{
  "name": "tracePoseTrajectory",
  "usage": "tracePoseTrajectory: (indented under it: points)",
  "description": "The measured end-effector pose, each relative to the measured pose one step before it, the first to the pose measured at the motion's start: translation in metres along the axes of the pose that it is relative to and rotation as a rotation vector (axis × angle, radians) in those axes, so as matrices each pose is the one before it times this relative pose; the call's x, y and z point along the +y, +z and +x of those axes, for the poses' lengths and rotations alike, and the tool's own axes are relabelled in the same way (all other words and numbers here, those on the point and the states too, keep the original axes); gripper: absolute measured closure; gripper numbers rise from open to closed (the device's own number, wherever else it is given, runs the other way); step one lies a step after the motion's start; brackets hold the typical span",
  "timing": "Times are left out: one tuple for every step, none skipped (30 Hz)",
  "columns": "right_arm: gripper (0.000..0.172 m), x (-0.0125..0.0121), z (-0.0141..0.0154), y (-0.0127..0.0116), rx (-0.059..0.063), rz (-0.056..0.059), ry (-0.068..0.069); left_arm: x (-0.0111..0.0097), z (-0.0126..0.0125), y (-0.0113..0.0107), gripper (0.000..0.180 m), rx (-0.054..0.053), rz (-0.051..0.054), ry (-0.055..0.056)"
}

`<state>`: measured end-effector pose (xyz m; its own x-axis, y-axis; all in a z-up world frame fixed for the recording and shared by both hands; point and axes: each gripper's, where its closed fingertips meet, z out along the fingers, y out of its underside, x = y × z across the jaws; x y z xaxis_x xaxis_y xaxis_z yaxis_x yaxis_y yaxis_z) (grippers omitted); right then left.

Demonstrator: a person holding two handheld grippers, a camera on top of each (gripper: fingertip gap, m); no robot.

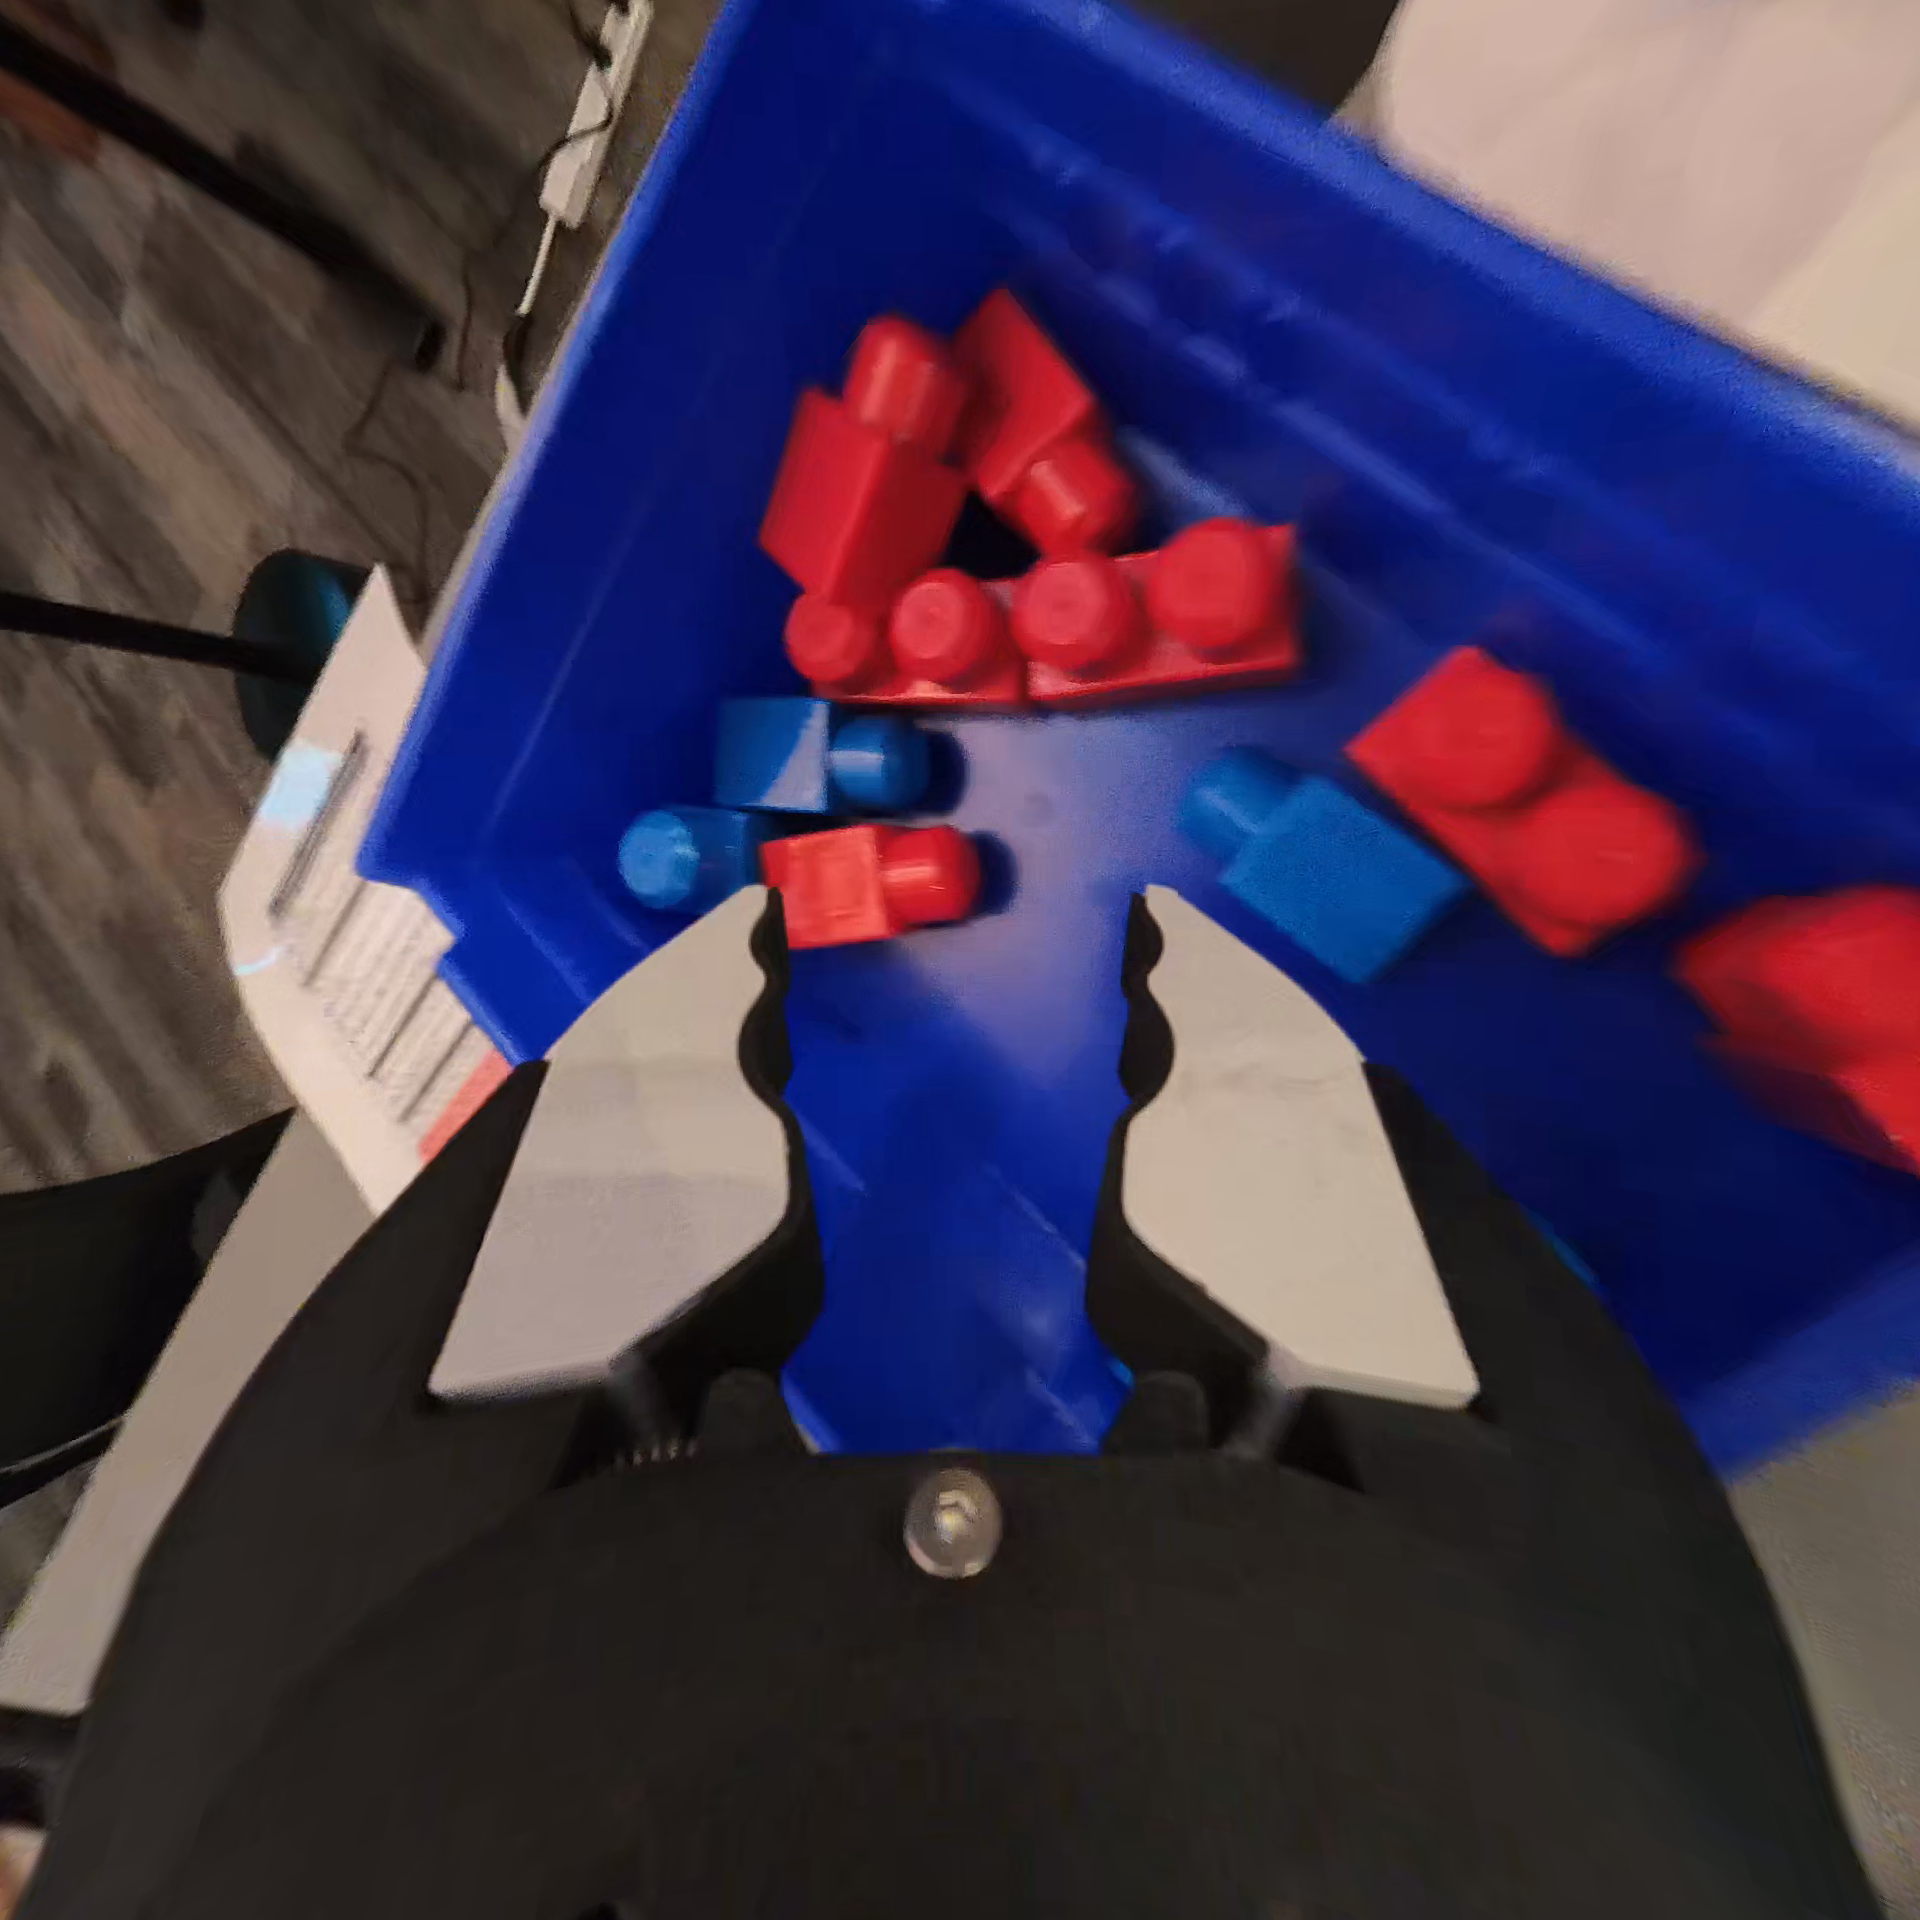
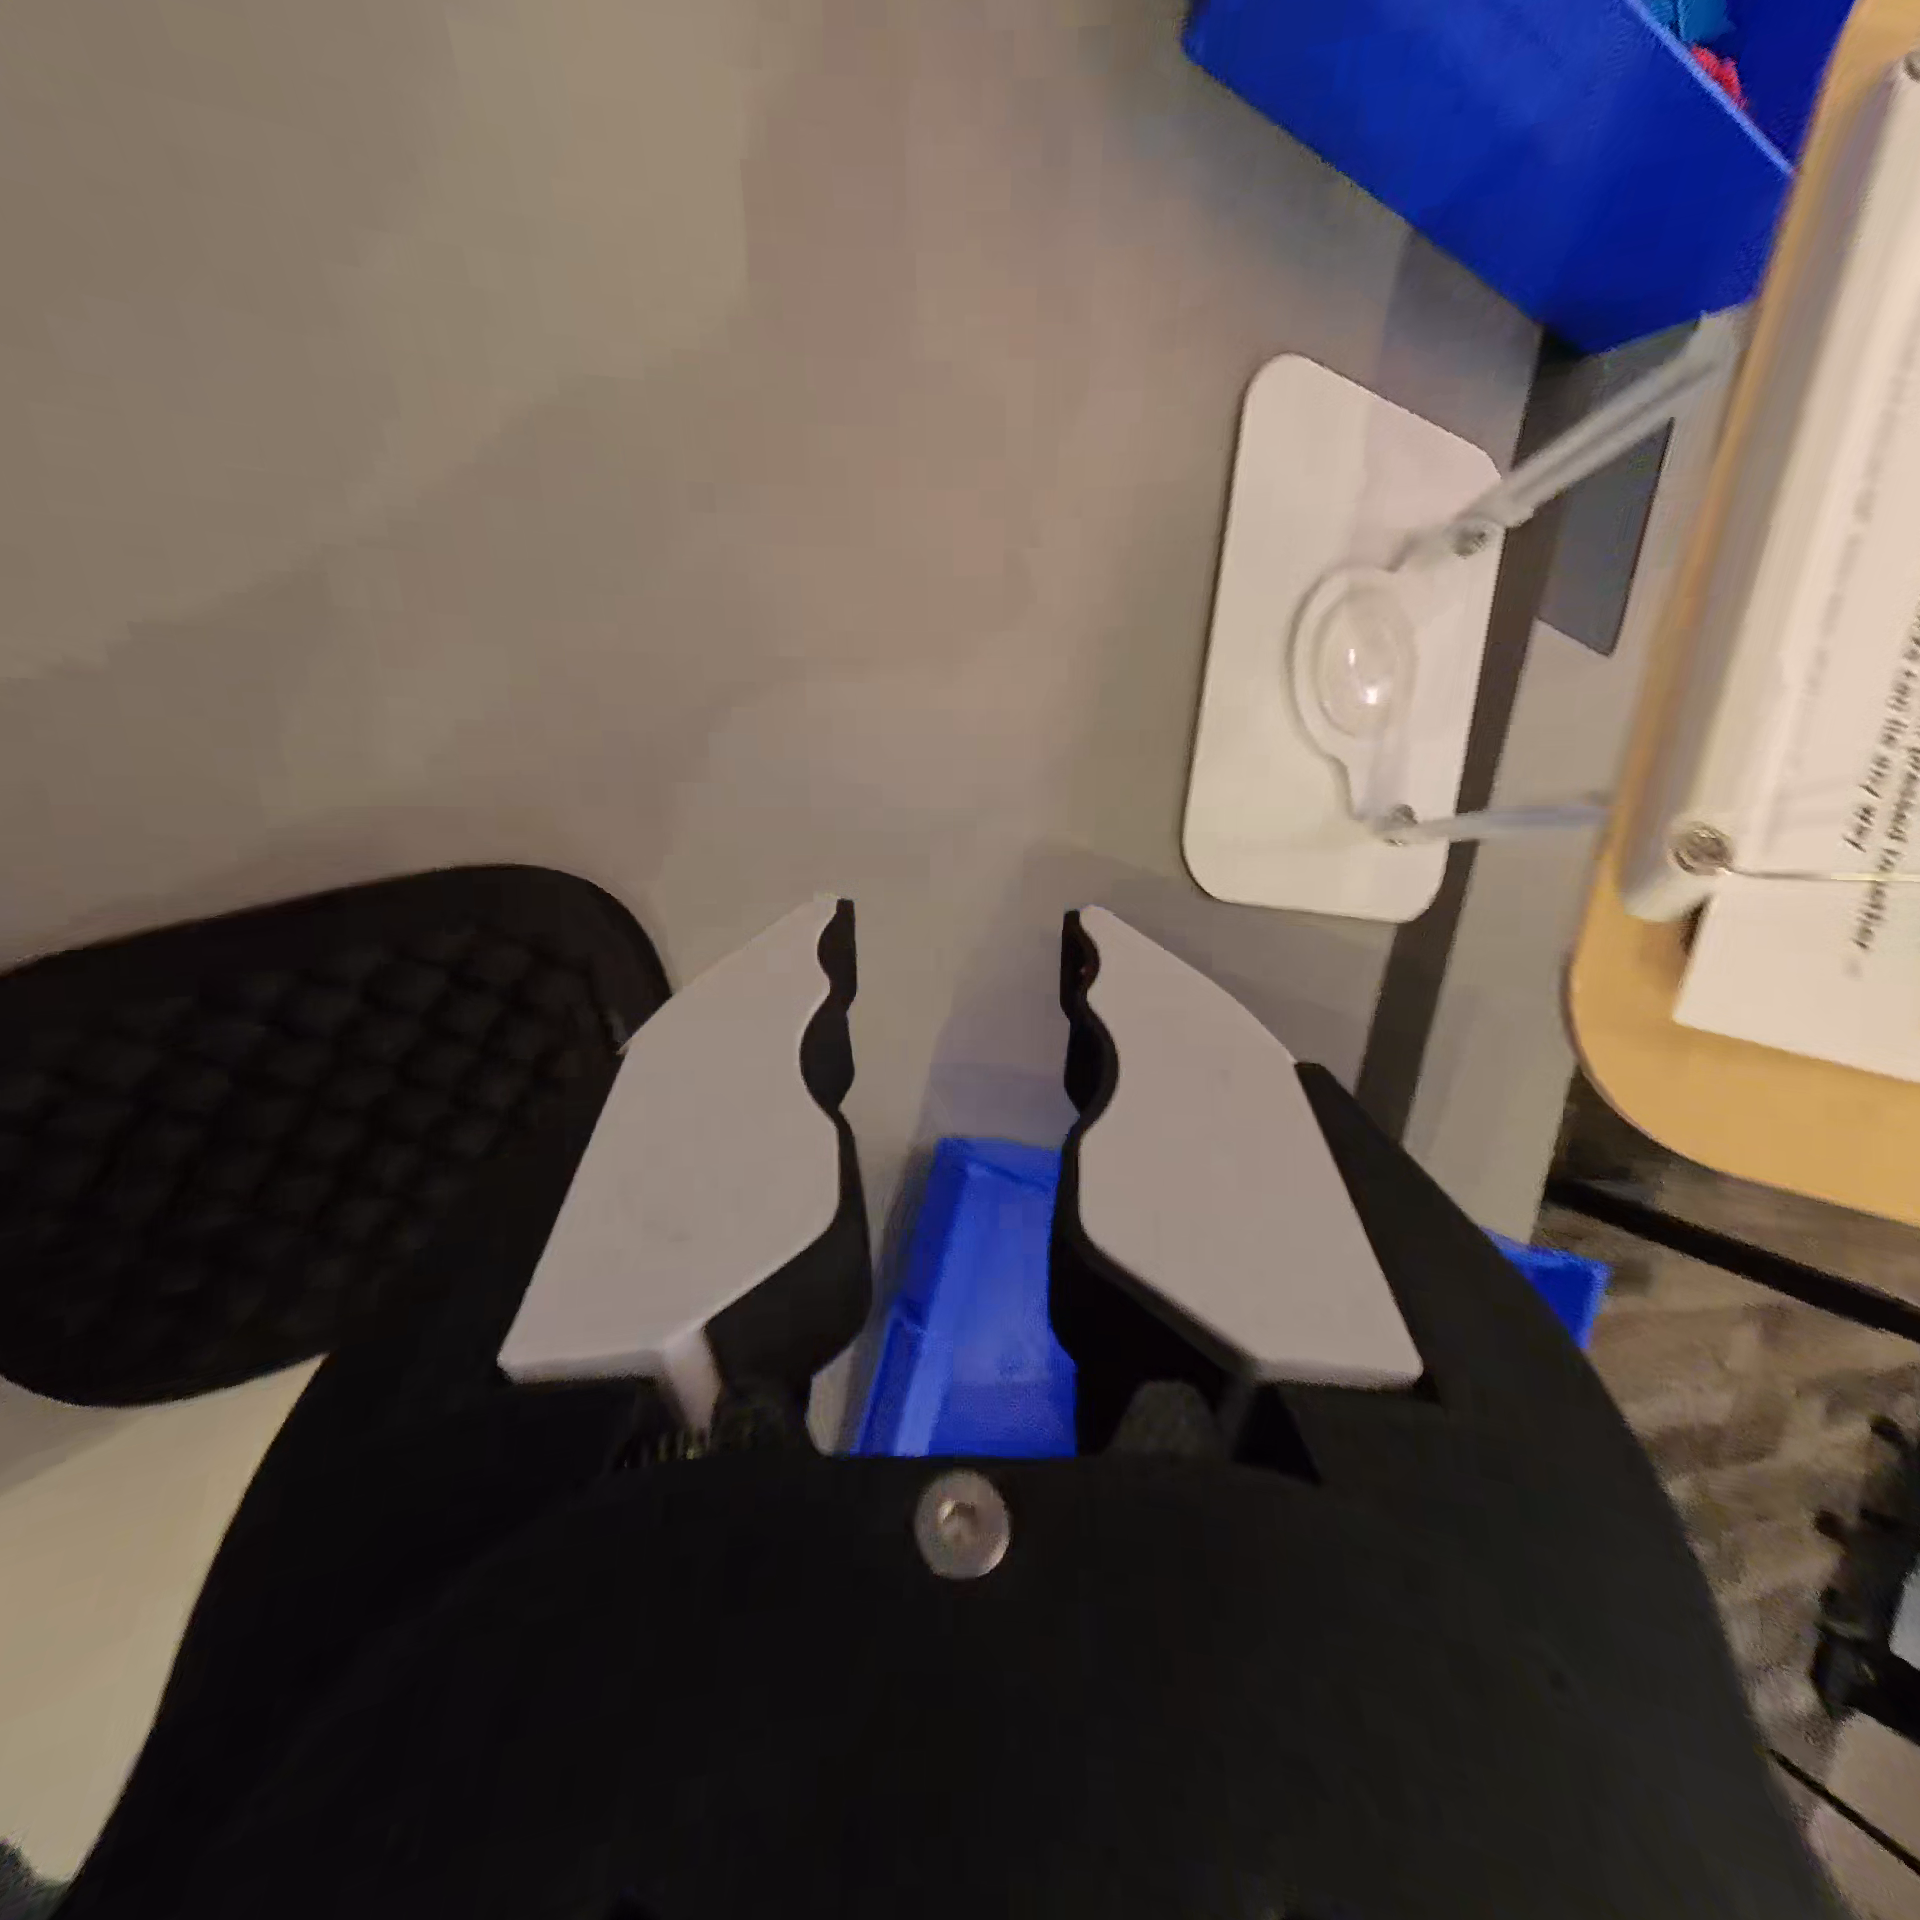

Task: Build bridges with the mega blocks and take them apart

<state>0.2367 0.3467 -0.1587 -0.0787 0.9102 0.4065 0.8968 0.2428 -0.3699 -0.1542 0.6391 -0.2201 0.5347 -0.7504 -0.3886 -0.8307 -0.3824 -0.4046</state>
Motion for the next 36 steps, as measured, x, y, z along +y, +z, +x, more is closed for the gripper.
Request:
tracePoseTrajectory:
  points:
    - [0.134, -0.00306, -0.00481, 0.00213, -0.0061, 0.0167, 0.0038, -0.00126, -0.01125, 0.00796, 0.122, -0.0122, -0.0233, 0.0164]
    - [0.134, -0.00145, -0.00376, 0.00189, -0.0057, 0.0103, 0.0048, -0.00143, -0.01178, 0.00673, 0.126, -0.0152, -0.0221, 0.0148]
    - [0.134, -0.00047, -0.00385, 0.00182, -0.0101, 0.0066, 0.003, -0.0002, -0.01227, 0.00705, 0.127, -0.0201, -0.026, 0.0085]
    - [0.134, -0.00058, -0.00247, 0.00153, -0.0044, 0.0079, 0.0006, 0.00162, -0.00939, 0.00789, 0.127, -0.0026, -0.0386, 0.0015]
    - [0.134, -0.00095, -0.00154, 0.00132, -0.002, 0.0112, 0.0014, 0.00187, -0.00948, 0.00751, 0.127, -0.0112, -0.0382, 0.0074]
    - [0.134, -0.00109, -0.00159, 0.00149, -0.0066, 0.0117, 0.0041, 0.00237, -0.00792, 0.00728, 0.132, -0.0116, -0.0359, 0.0167]
    - [0.135, -0.00102, -0.00139, 0.00154, -0.0072, 0.0116, 0.0029, 0.00371, -0.00352, 0.00786, 0.134, 0.012, -0.0423, 0.0108]
    - [0.135, -0.00053, -0.00084, 0.00182, -0.0048, 0.0099, 0.0016, 0.00521, -0.0024, 0.00762, 0.136, 0.0172, -0.0512, -0.0021]
    - [0.135, -0.00008, -0.00074, 0.00218, -0.0052, 0.0067, 0.0031, 0.0046, -0.00098, 0.00646, 0.143, 0.0209, -0.0466, 0.0009]
    - [0.135, 0.00003, -0.00132, 0.00231, -0.0084, 0.0038, 0.0036, 0.00201, -0.00103, 0.00556, 0.146, 0.0105, -0.0222, 0.0115]
    - [0.135, -0.00005, -0.00138, 0.00235, -0.0064, 0.0028, -0.0002, 0.00271, -0.00586, 0.00417, 0.145, -0.0254, -0.0255, 0.0105]
    - [0.136, -0.00003, -0.00118, 0.00215, -0.0029, 0.0024, -0.0033, 0.00334, -0.00569, 0.00314, 0.143, -0.022, -0.0322, 0.0077]
    - [0.136, 0.00049, -0.00113, 0.00204, -0.0023, 0.0005, -0.0007, -0.00012, -0.00067, 0.00206, 0.142, 0.0075, -0.0109, 0.0014]
    - [0.136, 0.00105, -0.00125, 0.00202, -0.0039, -0.0006, 0.0038, -0.00196, 0.00147, -0.00043, 0.141, 0.016, -0.0013, 0.0112]
    - [0.136, 0.00097, -0.00131, 0.00175, -0.0046, 0.0024, 0.0056, -0.00056, -0.00226, -0.00097, 0.139, -0.0153, -0.0087, 0.0128]
    - [0.136, 0.00075, -0.00156, 0.0015, -0.0047, 0.0039, 0.0045, -0.0003, -0.00081, 0.0004, 0.134, -0.0103, -0.0056, 0.0125]
    - [0.136, 0.00061, -0.00169, 0.00104, -0.0036, 0.0029, 0.0019, 0.001, -0.00444, 0.00137, 0.126, -0.0263, -0.0054, -0.0059]
    - [0.136, 0.00081, -0.00111, 0.00075, -0.0005, 0.0015, 0.0015, 0.0014, -0.00411, 0.00128, 0.126, -0.0174, -0.0014, -0.0107]
    - [0.136, 0.00084, -0.0008, 0.00078, -0.0004, 0.0004, 0.0034, -0.00109, 0.00018, 0.00023, 0.126, 0.0071, 0.0183, -0.0081]
    - [0.136, 0.00103, -0.00124, 0.00085, -0.0049, -0.001, 0.0039, -0.00086, 0.00279, 0.0007, 0.126, 0.0269, 0.0082, -0.0054]
    - [0.136, 0.001, -0.00096, 0.00089, -0.0039, -0.0021, 0.0019, 0.00017, 0.00503, 0.0029, 0.123, 0.0386, -0.0032, -0.0105]
    - [0.137, 0.0007, -0.00071, 0.00093, -0.0007, -0.0017, -0.0008, 0.00001, 0.00068, 0.00299, 0.12, -0.0003, -0.0013, 0.0036]
    - [0.137, 0.00026, -0.00046, 0.00079, 0.0018, -0.0005, -0.001, 0.00061, -0.00225, 0.00083, 0.124, -0.0272, -0.0077, 0.0203]
    - [0.137, -0.00003, 0.00004, 0.00057, 0.004, 0.0012, 0.0002, 0.00007, 0.00004, 0.00014, 0.125, -0.0086, -0.0061, 0.0071]
    - [0.137, -0.00011, -0.00051, 0.00057, 0.0009, 0.0023, 0.0009, 0.00054, -0.0009, -0.00046, 0.128, -0.0057, -0.0051, 0.0045]
    - [0.137, 0.00006, -0.00054, 0.00072, 0.0001, 0.0026, 0.0001, 0.00121, -0.00224, -0.00071, 0.14, -0.0122, -0.0002, 0.0047]
    - [0.137, 0.0003, -0.00043, 0.00069, 0.0013, 0.0024, 0.0002, 0.00174, -0.0007, -0.00156, 0.15, -0.0006, 0.0024, 0.014]
    - [0.137, 0.00038, -0.00052, 0.0007, 0.0002, 0.0028, 0.0019, 0.00049, 0.00182, -0.00131, 0.15, 0.019, 0.0084, -0.0114]
    - [0.137, 0.00044, -0.00057, 0.00088, -0.0017, 0.004, 0.0027, 0.00047, 0.00112, -0.00093, 0.15, 0.0051, 0.0077, -0.0082]
    - [0.137, 0.00039, -0.00051, 0.00083, -0.0027, 0.0035, 0.002, 0.00156, 0.00144, -0.00058, 0.151, 0.0003, -0.0023, 0.0042]
    - [0.137, 0.00076, 0.00001, 0.00094, -0.0003, -0.0002, 0.0012, 0.0007, 0.00108, -0.00113, 0.151, -0.0009, 0.0038, -0.0028]
    - [0.137, 0.00145, 0.00033, 0.0007, 0.0016, -0.0049, 0.0011, 0.0008, 0.00111, -0.00236, 0.153, 0.0007, 0.0032, -0.0021]
    - [0.137, 0.00167, 0.00047, 0.00077, 0.0015, -0.0066, 0.0013, -0.00118, 0.00214, -0.00585, 0.18, -0.0009, 0.0185, 0.0209]
    - [0.137, 0.00118, 0.00019, 0.00049, 0.0006, -0.0036, 0.001, -0.00622, 0.00134, -0.00761, 0.18, -0.008, 0.0506, -0.0013]
    - [0.137, 0.00011, -0.0003, 0.00031, -0.0026, 0.0025, 0.0004, -0.00173, 0.00431, -0.00433, 0.18, 0.0217, 0.0162, -0.0226]
    - [0.137, -0.00076, -0.00084, 0.00037, -0.0059, 0.0063, -0.0004, 0.00047, 0.0034, -0.00133, 0.179, 0.0122, 0.0052, -0.0029]
